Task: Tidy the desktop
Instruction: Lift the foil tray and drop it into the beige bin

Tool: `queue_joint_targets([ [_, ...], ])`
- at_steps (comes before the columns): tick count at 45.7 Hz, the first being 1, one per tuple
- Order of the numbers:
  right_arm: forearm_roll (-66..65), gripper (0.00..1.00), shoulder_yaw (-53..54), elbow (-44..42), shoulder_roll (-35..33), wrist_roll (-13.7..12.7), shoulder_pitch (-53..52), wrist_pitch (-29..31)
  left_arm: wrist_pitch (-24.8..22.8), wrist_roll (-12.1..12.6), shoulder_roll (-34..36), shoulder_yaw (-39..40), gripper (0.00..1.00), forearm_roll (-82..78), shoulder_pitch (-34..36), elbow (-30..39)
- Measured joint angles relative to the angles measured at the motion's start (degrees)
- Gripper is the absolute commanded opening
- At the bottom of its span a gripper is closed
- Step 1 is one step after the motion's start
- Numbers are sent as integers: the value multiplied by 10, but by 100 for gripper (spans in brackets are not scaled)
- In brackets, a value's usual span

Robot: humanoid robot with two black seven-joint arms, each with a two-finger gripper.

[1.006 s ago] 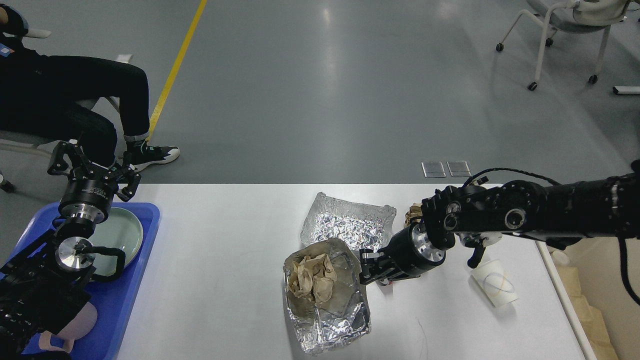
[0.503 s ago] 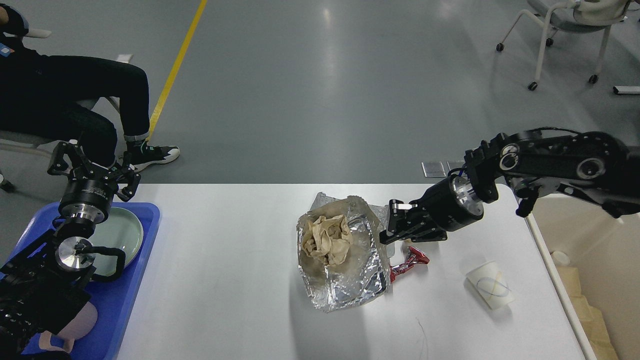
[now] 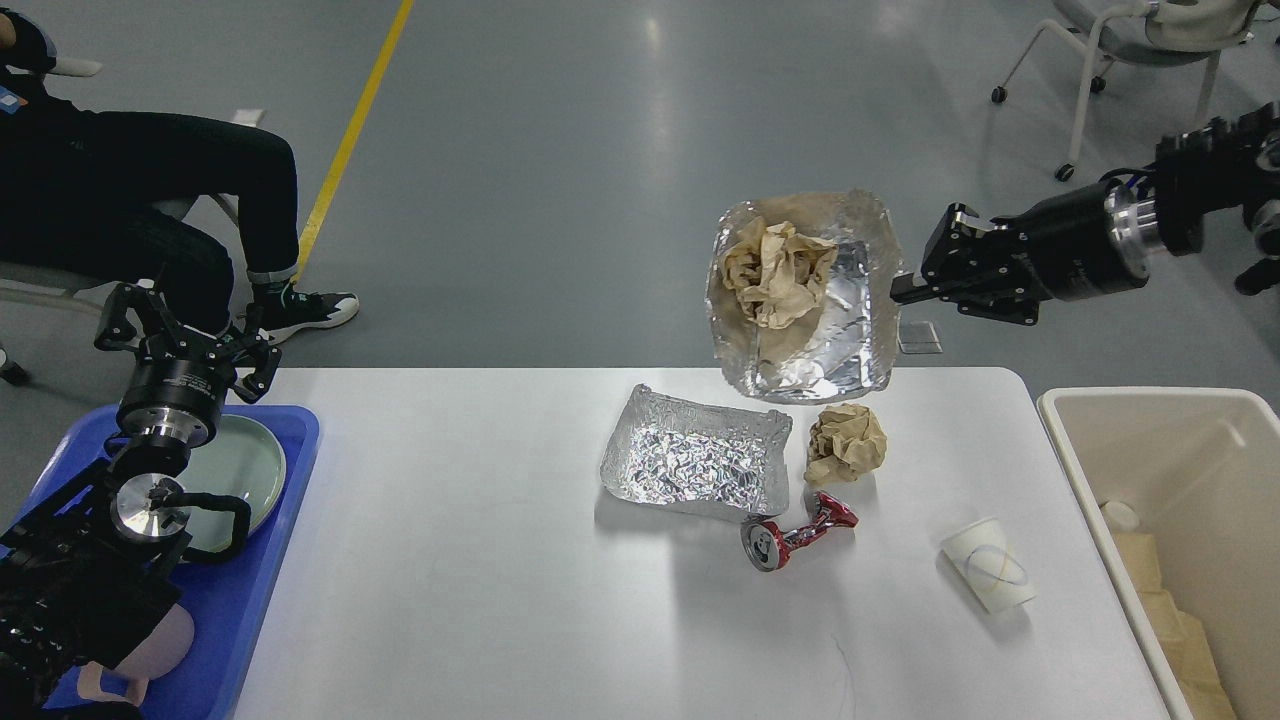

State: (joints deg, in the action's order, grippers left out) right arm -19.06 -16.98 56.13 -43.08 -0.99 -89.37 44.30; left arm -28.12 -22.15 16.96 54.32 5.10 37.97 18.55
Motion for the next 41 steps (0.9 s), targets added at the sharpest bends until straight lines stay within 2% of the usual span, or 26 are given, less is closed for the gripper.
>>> queue_joint_targets([
  [12, 7, 0, 3, -160, -14, 0, 92, -9, 0, 0, 0, 0, 96, 0, 0, 0],
  [27, 9, 0, 3, -300, -38, 1, 221, -40, 0, 0, 0, 0, 97, 0, 0, 0],
  [32, 10, 0, 2, -341, -37, 0, 276, -73, 0, 0, 0, 0, 97, 0, 0, 0],
  [38, 10, 0, -5, -364, -34, -3, 347, -150, 0, 0, 0, 0, 97, 0, 0, 0],
  [39, 10, 16, -6, -365, -33, -3, 356, -162, 0, 0, 0, 0, 97, 0, 0, 0],
  [41, 10, 62, -6, -366, -31, -4, 374, -187, 0, 0, 0, 0, 97, 0, 0, 0],
])
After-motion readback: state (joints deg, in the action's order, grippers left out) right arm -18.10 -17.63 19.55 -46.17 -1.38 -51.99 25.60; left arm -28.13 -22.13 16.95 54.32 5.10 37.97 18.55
